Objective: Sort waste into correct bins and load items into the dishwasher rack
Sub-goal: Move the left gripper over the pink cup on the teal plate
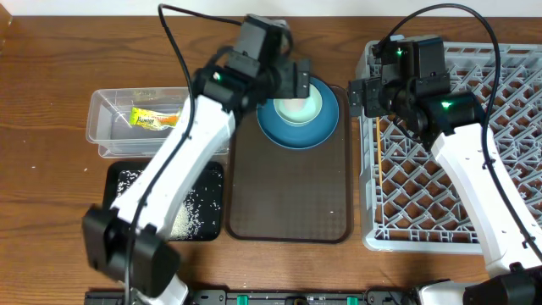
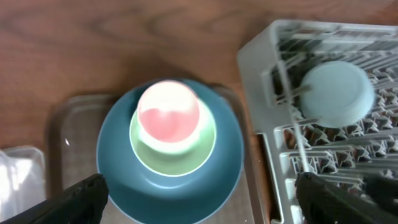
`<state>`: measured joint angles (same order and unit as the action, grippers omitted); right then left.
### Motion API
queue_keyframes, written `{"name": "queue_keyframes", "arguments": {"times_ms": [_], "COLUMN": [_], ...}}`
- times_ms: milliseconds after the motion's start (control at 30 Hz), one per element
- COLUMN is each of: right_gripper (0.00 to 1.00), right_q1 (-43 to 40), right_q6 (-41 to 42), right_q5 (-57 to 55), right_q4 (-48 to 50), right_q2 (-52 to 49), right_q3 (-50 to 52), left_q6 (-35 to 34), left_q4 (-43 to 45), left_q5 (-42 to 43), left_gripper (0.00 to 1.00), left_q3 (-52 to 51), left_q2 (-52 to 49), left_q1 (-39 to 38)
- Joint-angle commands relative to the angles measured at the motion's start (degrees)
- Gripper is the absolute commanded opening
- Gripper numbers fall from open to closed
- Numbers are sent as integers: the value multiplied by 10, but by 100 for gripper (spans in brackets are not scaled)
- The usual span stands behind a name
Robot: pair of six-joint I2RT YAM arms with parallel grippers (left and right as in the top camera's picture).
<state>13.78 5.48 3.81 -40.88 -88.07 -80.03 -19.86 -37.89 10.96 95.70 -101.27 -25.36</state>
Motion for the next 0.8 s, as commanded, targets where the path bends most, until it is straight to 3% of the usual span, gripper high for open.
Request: {"name": "queue_keyframes", "arguments": {"times_ms": [0, 167, 433, 767], "right_gripper": [99, 99, 99, 99], "right_q1": [5, 5, 5, 5], "right_q6": [5, 5, 5, 5], "right_q5": [-6, -6, -6, -6], "right_q4": [1, 1, 1, 1], "right_q2": [-2, -2, -2, -2], "right_q3": [-2, -2, -2, -2], "left_q6": [-15, -14, -15, -14], "left_q4": [4, 33, 78, 83], "left_q5": [62, 61, 59, 39], "left_gripper": [91, 69, 52, 45], "left_q3": [10, 10, 10, 9], "left_q2": [-35, -82, -151, -192], "left_q1": [37, 46, 43, 43]}}
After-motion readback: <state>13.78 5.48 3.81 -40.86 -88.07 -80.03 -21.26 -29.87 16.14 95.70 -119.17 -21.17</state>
